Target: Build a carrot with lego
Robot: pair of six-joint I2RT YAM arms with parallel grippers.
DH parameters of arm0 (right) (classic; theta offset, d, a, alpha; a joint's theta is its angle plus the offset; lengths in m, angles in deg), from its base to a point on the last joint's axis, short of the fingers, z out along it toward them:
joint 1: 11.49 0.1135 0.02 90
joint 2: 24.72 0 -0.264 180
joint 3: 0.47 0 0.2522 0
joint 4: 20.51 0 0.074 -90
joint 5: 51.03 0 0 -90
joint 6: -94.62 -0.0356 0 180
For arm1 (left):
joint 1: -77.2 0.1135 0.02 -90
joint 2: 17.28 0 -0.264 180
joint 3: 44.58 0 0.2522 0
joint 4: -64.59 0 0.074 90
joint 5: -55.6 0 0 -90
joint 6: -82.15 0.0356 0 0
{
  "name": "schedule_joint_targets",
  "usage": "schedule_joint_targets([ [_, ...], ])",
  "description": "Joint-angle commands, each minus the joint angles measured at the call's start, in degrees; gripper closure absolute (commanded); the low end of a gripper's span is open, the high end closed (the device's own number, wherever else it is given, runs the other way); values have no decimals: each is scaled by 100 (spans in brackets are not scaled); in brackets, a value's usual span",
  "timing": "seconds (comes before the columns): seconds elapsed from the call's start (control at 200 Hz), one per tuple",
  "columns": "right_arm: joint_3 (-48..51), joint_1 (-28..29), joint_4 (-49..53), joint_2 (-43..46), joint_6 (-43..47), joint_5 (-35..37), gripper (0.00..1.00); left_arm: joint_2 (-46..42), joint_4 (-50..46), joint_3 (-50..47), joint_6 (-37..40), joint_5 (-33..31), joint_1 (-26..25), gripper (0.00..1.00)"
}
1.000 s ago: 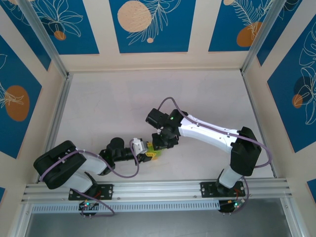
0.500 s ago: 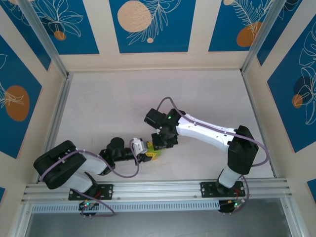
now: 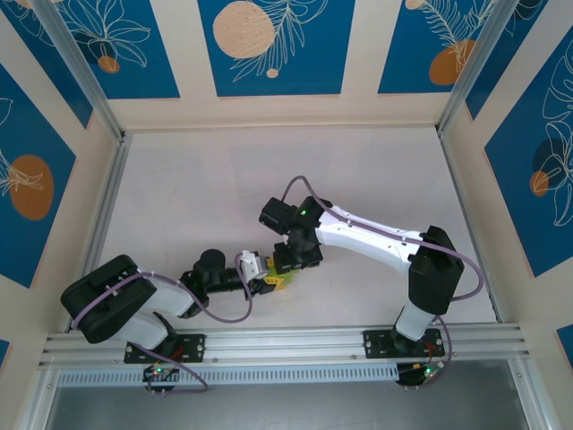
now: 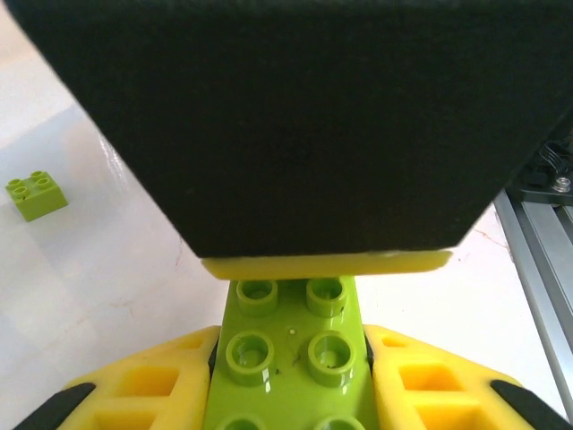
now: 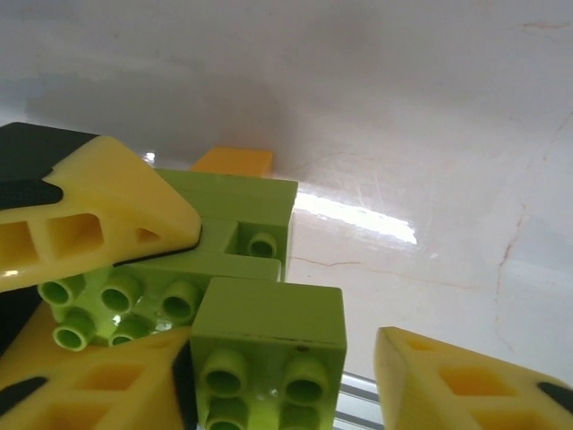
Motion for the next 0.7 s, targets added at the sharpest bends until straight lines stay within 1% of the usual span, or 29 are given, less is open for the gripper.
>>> schedule_joint_targets([
  [0.0, -14, 54, 184, 84, 102, 195, 40, 91, -35, 111, 157, 166, 4, 72],
  [0.09, -104, 53, 194, 299, 152, 232, 34, 100, -47, 118, 166, 175, 7, 72],
  [0.17, -210, 46, 246, 522, 203, 303, 31, 108, -79, 127, 165, 192, 4, 70],
  [0.27, -287, -6, 296, 790, 259, 350, 29, 91, -44, 109, 158, 168, 7, 62],
  [0.375, -257, -98, 333, 1049, 294, 373, 29, 91, -56, 120, 163, 234, 7, 51],
  [0.53, -23, -267, 519, 1272, 303, 417, 30, 63, -120, 143, 175, 274, 4, 43],
  [0.59, 125, -288, 525, 1341, 297, 361, 30, 35, -97, 118, 153, 201, 5, 33],
  [0.61, 173, -288, 525, 1367, 286, 344, 30, 23, -94, 111, 157, 176, 7, 14],
  [0.63, 235, -288, 510, 1384, 278, 318, 30, 9, -94, 114, 149, 162, 3, 8],
  [0.64, 258, -288, 499, 1400, 262, 304, 30, 5, -96, 110, 148, 154, 4, 3],
  [0.655, 312, -282, 484, 1412, 256, 281, 30, -11, -91, 106, 142, 155, 5, 1],
  [0.695, 455, -267, 415, 1472, 228, 200, 30, -42, -112, 109, 124, 125, 7, 1],
])
